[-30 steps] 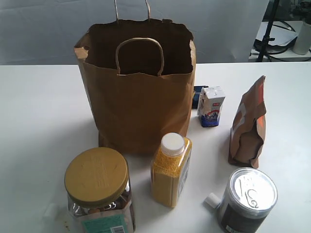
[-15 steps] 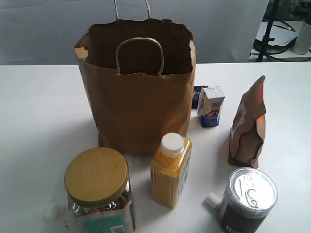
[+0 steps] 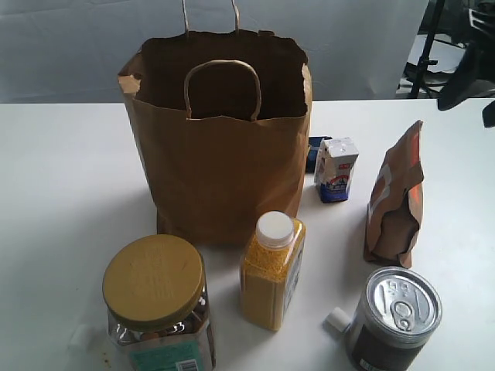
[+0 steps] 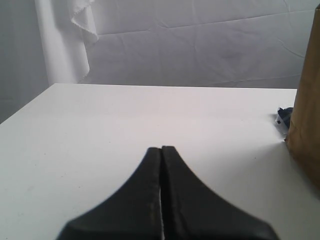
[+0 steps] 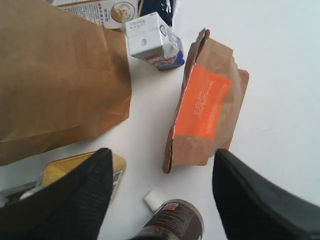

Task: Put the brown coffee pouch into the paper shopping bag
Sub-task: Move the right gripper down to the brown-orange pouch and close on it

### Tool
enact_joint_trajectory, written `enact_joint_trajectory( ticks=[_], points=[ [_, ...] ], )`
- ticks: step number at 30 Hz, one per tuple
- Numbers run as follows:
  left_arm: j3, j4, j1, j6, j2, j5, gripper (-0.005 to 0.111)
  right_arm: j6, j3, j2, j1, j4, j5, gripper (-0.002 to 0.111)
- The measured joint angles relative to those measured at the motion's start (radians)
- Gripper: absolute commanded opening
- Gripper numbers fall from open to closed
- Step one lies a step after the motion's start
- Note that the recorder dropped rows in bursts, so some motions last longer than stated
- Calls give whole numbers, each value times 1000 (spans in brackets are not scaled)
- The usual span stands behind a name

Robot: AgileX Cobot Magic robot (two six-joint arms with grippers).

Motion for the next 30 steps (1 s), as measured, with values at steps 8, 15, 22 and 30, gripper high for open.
enact_joint_trajectory(
  ticks=[8,15,22,30],
  points=[
    [0,0,0,0,0,0,0,41,-22,209,33,-36,-24,57],
    [0,0,0,0,0,0,0,78,-22,394,147,-74,-174,57],
    [0,0,0,0,0,0,0,286,-51,480,235,-254,-196,45],
    [0,0,0,0,0,0,0,336,-57,491,252,-298,-194,0]
  ],
)
